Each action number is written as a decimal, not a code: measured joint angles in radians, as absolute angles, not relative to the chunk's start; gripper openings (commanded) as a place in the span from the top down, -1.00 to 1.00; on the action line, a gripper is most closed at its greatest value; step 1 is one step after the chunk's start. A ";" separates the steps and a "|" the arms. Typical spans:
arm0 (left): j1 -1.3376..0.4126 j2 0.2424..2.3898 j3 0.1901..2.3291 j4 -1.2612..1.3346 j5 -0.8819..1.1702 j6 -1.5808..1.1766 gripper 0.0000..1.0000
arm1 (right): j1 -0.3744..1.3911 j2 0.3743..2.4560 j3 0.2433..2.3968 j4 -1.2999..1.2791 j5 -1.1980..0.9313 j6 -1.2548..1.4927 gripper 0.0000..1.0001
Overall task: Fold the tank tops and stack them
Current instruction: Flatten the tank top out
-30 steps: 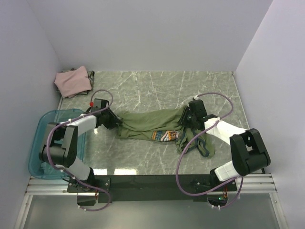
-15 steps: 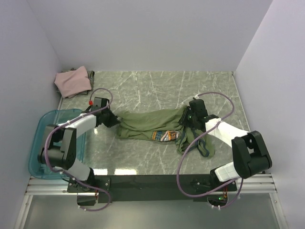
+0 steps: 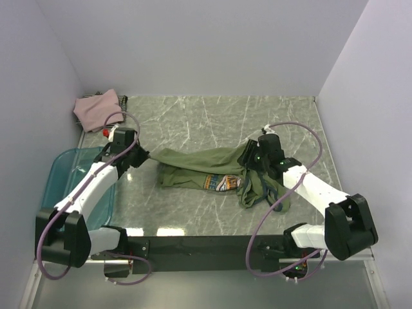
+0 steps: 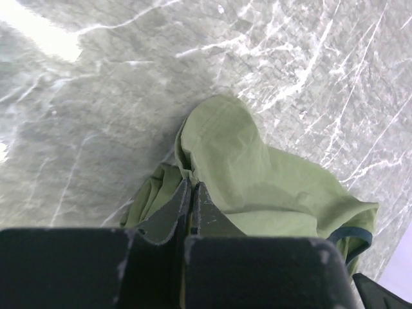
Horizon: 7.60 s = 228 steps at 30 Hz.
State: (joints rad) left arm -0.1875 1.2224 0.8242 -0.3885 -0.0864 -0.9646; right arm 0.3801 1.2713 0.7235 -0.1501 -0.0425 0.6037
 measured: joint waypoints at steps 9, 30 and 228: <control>-0.187 1.128 0.825 -0.469 -0.121 -0.971 0.99 | 0.418 1.362 0.712 -0.142 -0.068 0.604 0.09; -0.096 1.071 0.671 -0.529 -0.064 -0.981 0.99 | 0.598 0.834 0.415 -0.241 0.021 0.760 1.00; 0.028 1.715 1.084 -0.409 -0.386 -1.168 -0.21 | 0.588 1.557 0.900 -0.171 0.165 0.782 -0.32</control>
